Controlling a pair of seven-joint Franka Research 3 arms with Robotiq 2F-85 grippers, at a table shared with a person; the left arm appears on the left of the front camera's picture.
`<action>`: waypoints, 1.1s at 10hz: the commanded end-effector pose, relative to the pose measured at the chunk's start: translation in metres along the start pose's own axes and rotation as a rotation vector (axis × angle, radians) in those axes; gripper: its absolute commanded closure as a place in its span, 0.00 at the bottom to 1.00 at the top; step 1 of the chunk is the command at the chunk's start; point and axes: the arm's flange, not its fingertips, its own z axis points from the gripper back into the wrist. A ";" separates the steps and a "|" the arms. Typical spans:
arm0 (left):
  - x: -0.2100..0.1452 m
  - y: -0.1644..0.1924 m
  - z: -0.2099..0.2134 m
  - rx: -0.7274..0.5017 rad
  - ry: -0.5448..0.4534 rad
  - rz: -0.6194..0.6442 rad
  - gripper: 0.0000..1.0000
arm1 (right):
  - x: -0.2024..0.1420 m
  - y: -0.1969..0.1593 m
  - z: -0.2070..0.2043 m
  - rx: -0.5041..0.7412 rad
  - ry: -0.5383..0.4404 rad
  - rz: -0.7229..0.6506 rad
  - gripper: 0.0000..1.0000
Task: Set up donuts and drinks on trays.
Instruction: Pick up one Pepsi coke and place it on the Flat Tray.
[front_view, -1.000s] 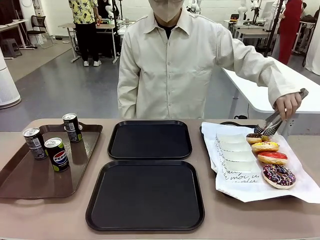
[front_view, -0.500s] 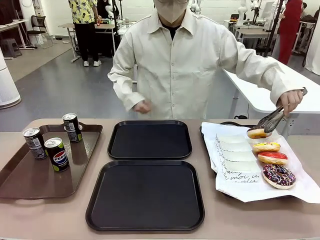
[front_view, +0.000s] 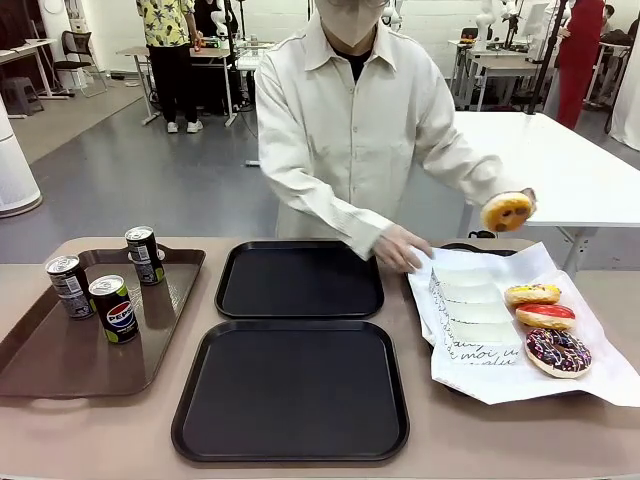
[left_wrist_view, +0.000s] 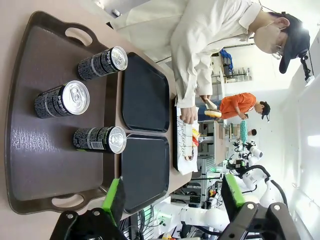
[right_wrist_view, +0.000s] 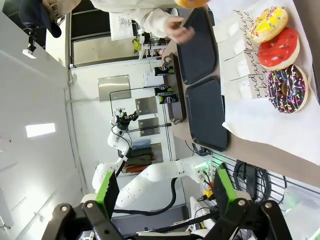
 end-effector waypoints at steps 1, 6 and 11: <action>0.000 0.000 0.002 -0.016 -0.003 -0.001 0.00 | 0.000 -0.001 -0.001 0.026 -0.005 0.005 0.00; -0.006 -0.068 -0.029 0.425 0.269 -0.171 0.00 | 0.000 -0.001 -0.001 0.026 -0.005 0.005 0.00; -0.032 -0.163 -0.151 0.956 0.395 -0.328 0.00 | 0.000 -0.001 -0.001 0.026 -0.005 0.005 0.00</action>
